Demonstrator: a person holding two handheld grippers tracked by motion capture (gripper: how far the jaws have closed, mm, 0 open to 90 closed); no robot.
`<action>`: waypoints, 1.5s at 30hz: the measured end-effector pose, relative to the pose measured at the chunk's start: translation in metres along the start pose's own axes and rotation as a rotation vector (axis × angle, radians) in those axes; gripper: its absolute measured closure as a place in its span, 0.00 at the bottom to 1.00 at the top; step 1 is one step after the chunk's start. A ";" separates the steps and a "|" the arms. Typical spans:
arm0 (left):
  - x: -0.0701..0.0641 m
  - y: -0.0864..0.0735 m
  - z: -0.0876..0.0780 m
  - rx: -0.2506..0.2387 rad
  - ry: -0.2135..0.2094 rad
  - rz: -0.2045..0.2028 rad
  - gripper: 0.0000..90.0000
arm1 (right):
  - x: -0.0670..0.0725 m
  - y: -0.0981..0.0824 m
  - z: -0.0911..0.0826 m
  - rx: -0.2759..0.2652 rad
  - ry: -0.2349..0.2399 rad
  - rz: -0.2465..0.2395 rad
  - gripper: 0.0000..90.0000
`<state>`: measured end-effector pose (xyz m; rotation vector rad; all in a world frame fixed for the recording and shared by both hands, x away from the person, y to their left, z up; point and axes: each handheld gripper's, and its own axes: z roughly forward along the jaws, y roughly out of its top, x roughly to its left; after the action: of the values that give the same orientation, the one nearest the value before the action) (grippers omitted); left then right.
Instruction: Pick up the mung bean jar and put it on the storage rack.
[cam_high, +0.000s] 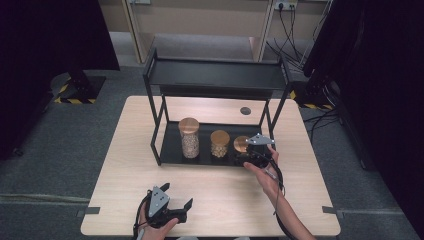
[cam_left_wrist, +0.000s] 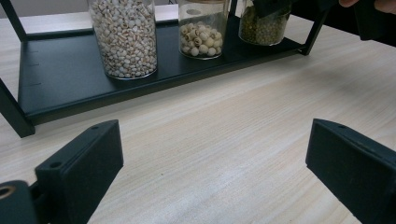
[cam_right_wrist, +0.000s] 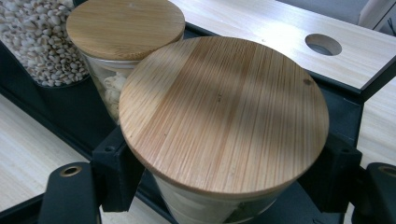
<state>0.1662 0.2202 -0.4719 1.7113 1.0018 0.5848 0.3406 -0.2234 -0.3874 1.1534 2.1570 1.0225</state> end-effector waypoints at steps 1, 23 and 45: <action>0.000 0.000 0.000 0.000 0.000 0.001 0.04 | 0.000 0.001 0.001 0.002 -0.003 0.000 0.28; 0.000 0.000 -0.001 -0.002 -0.001 0.002 0.04 | 0.009 0.002 0.023 0.019 -0.058 0.030 0.28; -0.001 0.001 -0.002 -0.005 -0.002 0.007 0.04 | 0.020 0.000 0.012 0.010 -0.090 0.128 0.12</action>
<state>0.1645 0.2197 -0.4705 1.7115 0.9925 0.5893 0.3383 -0.2021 -0.3961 1.3312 2.0429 0.9948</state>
